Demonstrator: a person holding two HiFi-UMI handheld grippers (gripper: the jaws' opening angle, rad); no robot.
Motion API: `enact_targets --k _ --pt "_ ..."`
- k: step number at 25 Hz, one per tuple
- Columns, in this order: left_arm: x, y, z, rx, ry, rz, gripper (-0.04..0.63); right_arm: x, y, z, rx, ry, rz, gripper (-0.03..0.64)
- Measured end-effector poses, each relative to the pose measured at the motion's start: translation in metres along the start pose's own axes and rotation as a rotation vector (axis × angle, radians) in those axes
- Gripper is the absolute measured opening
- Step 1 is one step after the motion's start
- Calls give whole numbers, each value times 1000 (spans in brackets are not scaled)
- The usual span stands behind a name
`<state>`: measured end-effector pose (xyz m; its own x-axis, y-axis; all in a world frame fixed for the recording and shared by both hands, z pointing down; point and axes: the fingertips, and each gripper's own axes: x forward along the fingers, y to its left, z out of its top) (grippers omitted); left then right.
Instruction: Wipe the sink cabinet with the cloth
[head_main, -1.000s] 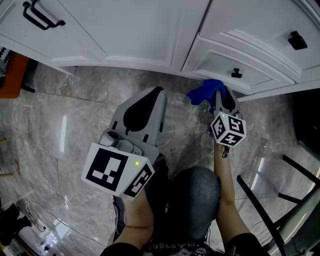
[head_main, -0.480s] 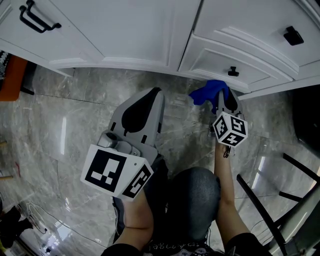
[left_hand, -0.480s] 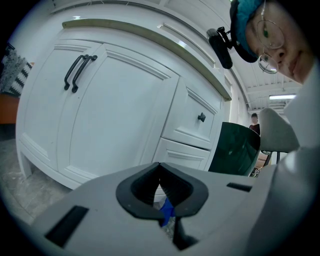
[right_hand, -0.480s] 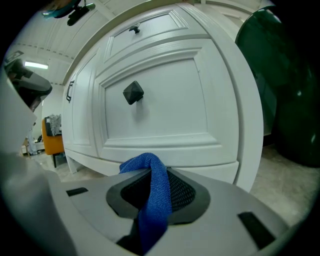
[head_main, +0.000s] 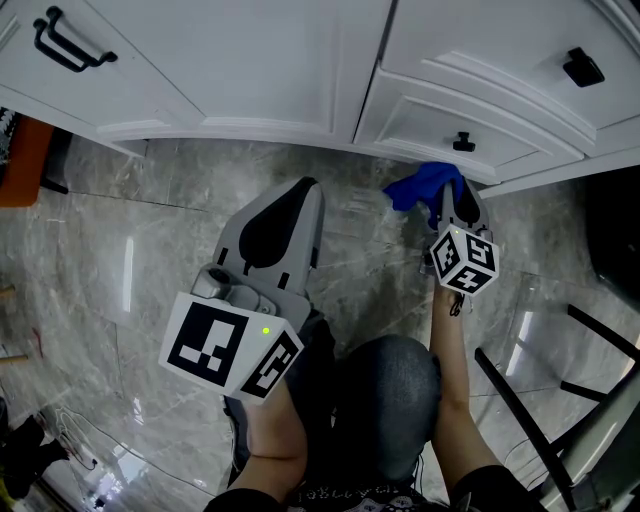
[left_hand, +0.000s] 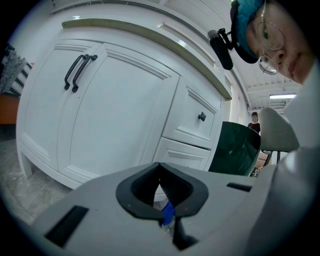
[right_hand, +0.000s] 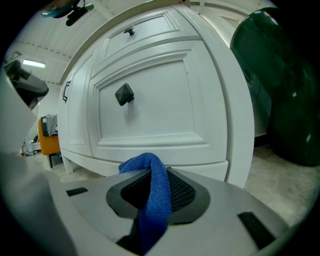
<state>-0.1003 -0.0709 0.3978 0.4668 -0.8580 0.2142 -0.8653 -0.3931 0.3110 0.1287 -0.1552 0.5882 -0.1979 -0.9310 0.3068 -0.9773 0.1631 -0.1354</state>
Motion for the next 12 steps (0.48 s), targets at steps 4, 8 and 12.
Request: enact_targets --k 4,8,12 --pt "0 0 0 2 1 2 5 -2 -7 0 8 -2 -17 91" --pt "0 0 0 4 2 2 5 -5 -19 -1 22 -4 -48 91" --pt "1 0 -1 6 3 3 5 -9 -37 -2 47 -10 -93 91"
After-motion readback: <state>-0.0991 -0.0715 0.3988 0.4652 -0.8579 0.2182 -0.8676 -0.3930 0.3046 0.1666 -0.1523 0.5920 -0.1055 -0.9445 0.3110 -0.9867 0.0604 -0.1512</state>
